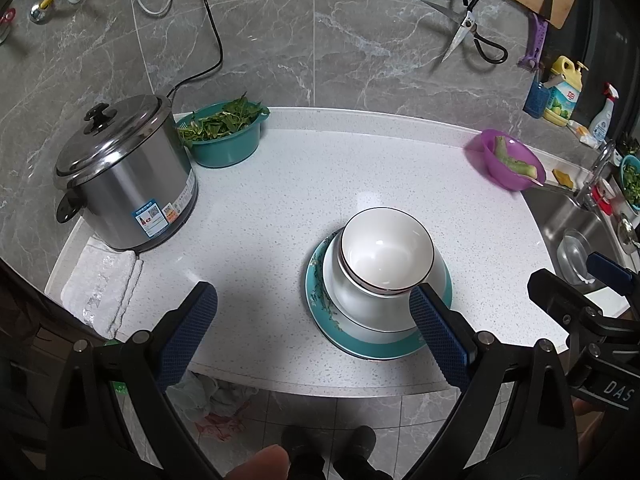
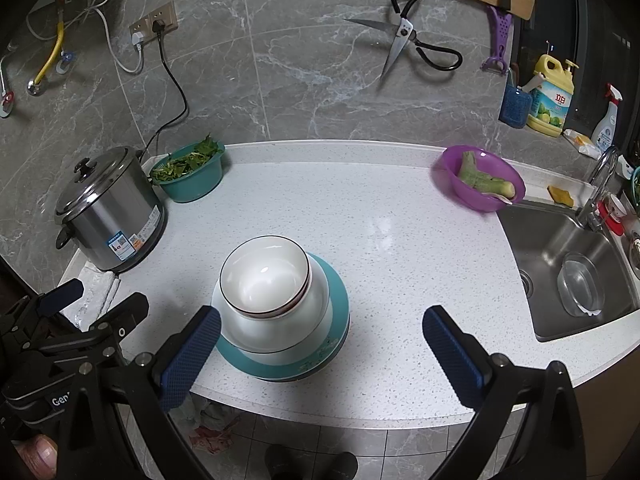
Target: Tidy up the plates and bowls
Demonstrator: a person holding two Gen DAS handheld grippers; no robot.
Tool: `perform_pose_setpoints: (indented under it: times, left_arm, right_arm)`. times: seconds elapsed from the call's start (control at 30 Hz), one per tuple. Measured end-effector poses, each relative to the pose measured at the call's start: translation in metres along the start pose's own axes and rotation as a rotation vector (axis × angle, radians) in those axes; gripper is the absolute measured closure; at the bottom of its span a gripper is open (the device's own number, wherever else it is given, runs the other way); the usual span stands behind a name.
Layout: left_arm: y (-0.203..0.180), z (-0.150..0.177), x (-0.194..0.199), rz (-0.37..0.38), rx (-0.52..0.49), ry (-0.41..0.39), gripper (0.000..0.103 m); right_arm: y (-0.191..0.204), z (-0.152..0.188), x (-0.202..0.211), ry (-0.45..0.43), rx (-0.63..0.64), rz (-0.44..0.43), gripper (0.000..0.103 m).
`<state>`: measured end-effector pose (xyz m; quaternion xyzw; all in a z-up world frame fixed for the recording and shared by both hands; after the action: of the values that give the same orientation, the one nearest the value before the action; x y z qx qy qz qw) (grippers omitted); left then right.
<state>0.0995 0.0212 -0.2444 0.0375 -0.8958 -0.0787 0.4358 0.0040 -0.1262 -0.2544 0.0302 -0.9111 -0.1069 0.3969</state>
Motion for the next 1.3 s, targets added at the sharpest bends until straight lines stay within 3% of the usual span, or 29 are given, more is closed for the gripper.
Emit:
perform_pose_setpoints:
  times: [1.3]
  left_arm:
    - [-0.0046, -0.0025, -0.0099, -0.001, 0.005, 0.012, 0.005]
  right_arm:
    - [-0.0065, -0.0034, -0.0047, 0.010, 0.005, -0.002, 0.000]
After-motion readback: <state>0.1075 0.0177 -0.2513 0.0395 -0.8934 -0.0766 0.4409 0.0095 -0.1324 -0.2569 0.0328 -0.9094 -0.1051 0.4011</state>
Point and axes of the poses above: each gripper's, at about its wrist camera, not at the fingertips, and x roughly against the way its jaws point, y to its left, z to its underside, the point moved 10 cm from there along -x, roughly the way its jaws point, and after that the axes turned 13 degrees about -z, right-handed, at the moved point
